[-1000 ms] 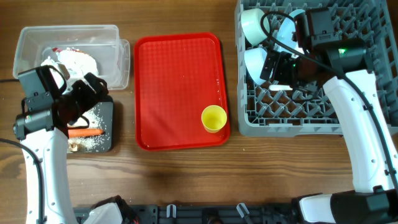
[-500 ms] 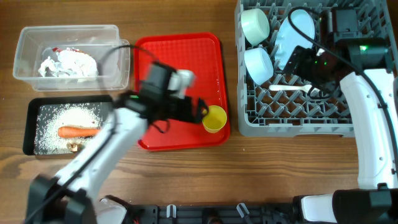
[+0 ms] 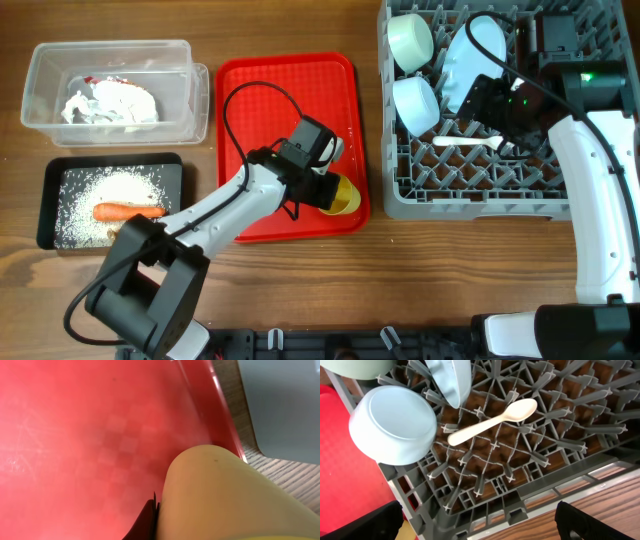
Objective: Sort waste into correct bins and load items into the dishwasher rack
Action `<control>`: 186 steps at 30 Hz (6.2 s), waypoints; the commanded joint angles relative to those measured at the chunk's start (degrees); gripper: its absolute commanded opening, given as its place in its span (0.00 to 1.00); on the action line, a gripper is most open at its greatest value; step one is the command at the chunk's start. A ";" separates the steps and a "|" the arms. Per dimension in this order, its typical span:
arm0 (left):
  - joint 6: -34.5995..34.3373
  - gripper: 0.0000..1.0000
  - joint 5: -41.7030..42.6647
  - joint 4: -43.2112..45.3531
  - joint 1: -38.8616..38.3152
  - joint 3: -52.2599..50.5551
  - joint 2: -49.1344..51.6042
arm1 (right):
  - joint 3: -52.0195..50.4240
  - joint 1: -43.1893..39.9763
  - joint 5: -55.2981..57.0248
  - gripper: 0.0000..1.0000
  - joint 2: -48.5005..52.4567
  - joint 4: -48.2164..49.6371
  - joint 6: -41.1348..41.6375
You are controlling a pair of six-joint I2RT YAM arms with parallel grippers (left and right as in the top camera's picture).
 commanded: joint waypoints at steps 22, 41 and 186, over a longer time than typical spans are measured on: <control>-5.40 0.04 75.03 18.62 28.46 6.08 -8.41 | -2.54 14.14 -62.34 0.95 0.35 26.58 -31.52; -48.65 0.04 75.78 56.41 29.20 6.08 -8.44 | -2.54 17.33 -69.99 0.93 0.35 37.59 -28.28; -48.41 1.00 72.35 56.94 26.23 6.05 -8.41 | -62.93 -3.28 -14.29 1.00 -77.83 53.48 -23.45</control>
